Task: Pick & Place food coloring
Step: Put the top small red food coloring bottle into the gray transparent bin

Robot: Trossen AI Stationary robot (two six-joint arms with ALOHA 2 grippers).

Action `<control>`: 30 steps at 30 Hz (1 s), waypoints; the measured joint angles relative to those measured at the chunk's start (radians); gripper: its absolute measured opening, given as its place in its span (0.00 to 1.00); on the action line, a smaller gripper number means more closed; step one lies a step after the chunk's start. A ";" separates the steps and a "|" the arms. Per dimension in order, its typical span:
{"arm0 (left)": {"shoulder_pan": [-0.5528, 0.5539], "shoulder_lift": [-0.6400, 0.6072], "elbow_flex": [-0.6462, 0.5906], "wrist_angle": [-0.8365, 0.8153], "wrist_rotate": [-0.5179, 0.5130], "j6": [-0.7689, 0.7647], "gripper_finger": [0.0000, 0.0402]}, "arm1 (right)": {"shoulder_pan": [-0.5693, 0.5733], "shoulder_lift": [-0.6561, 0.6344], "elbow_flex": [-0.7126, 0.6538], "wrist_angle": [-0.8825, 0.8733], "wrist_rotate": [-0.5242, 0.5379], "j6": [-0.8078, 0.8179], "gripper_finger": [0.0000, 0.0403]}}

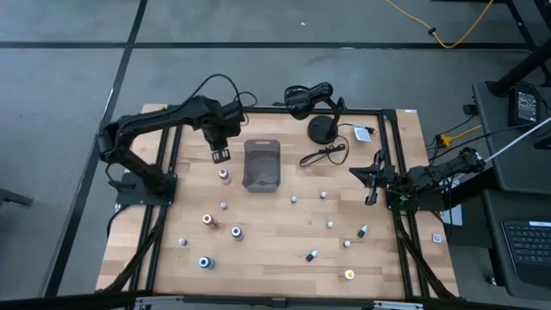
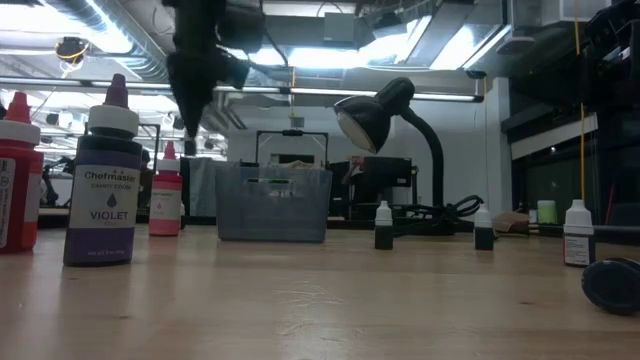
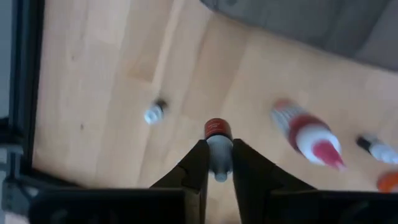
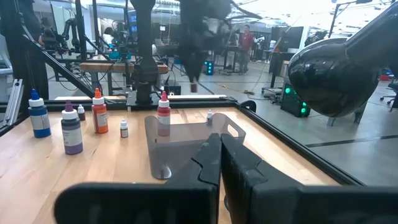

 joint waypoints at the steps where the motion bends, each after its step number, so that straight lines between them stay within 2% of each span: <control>1: -0.015 -0.010 0.000 -0.020 0.000 -0.011 0.11 | 0.000 0.000 0.000 0.000 0.000 0.000 0.04; 9: -0.121 -0.073 0.000 -0.110 -0.014 -0.091 0.11 | 0.000 0.000 0.000 0.000 0.000 0.000 0.04; 17: -0.197 -0.079 -0.001 -0.079 -0.010 -0.124 0.11 | 0.000 0.000 0.000 0.000 0.000 0.000 0.04; 21: -0.215 -0.044 0.024 -0.066 -0.010 -0.117 0.11 | 0.000 0.000 0.000 0.000 0.000 0.000 0.04; 30: -0.225 0.097 0.174 -0.070 -0.028 -0.079 0.11 | 0.000 0.000 0.000 0.000 0.000 0.000 0.04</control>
